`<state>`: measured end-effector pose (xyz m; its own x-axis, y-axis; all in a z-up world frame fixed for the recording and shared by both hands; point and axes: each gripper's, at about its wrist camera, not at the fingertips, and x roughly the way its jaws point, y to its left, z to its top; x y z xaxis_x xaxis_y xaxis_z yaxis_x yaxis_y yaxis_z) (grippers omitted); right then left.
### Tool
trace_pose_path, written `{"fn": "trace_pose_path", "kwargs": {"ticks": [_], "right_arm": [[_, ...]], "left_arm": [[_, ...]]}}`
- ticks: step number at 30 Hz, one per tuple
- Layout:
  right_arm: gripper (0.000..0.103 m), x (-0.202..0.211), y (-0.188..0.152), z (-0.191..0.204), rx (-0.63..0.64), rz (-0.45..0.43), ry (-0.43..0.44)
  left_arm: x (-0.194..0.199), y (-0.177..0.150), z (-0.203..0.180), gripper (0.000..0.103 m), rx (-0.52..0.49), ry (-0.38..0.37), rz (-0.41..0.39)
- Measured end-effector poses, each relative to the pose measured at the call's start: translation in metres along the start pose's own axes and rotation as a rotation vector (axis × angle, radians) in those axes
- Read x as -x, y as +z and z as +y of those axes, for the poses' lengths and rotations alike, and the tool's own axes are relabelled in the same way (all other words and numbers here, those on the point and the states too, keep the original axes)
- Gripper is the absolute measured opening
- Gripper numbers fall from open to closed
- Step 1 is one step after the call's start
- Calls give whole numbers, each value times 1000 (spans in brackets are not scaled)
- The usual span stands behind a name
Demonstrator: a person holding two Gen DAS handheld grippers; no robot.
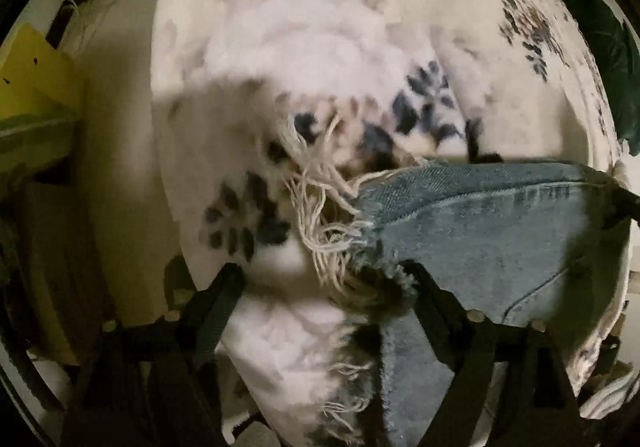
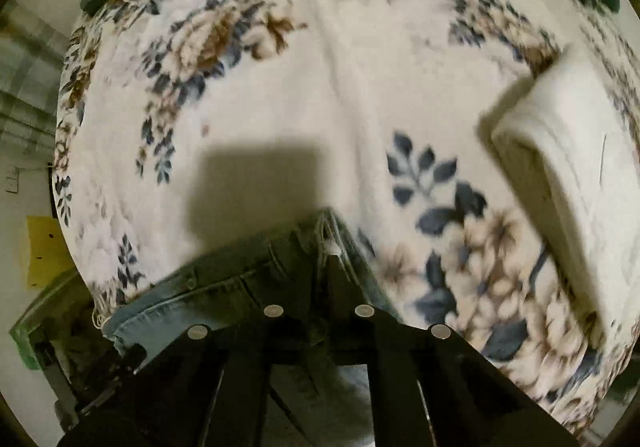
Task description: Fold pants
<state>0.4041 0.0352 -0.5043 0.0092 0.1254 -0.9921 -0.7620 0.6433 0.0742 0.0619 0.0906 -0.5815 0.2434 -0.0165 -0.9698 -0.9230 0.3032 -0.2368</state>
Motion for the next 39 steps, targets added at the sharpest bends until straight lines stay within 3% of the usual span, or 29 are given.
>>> {"fn": "trace_pose_path", "kwargs": {"ticks": [3,5,7,10,14,17,19,25,28,32,35,36,37,39], "right_arm": [[11,-3,-1,-8,-33,48,45],[42,8,-6,-20,-93,54,131],[60,28,-20,-37,-154,30,196],[67,48,-53,-61,-228,22,282],[80,51,-103,-83,-241,67,349],[82,26,-131,-90,-255,133,374],[82,15,-145,-96,-259,157,374],[82,-18,-156,-105,-264,169,427],[82,-33,-153,-115,-319,136,504],[83,-44,-147,-121,-381,70,610],[79,-54,-142,-123,-440,21,659],[73,-56,-140,-122,-466,-1,666],[70,-56,-136,-127,-483,-11,664],[60,-56,-139,-127,-499,-32,647]], "left_arm": [[16,-2,1,84,28,-38,13],[44,-12,3,84,71,-88,-16],[72,-28,2,84,105,-127,-35],[98,-63,-1,84,226,-197,-8],[73,-114,-13,84,500,-336,131],[38,-141,-33,84,640,-369,252],[24,-151,-44,84,694,-388,282],[-6,-142,-55,84,804,-413,229],[-4,-125,-46,84,867,-382,145],[-5,-112,-39,82,959,-368,113],[-1,-106,-40,63,1018,-345,78],[2,-103,-42,47,1005,-338,55],[8,-96,-45,31,967,-336,29],[19,-81,-50,25,853,-342,-20]]}}
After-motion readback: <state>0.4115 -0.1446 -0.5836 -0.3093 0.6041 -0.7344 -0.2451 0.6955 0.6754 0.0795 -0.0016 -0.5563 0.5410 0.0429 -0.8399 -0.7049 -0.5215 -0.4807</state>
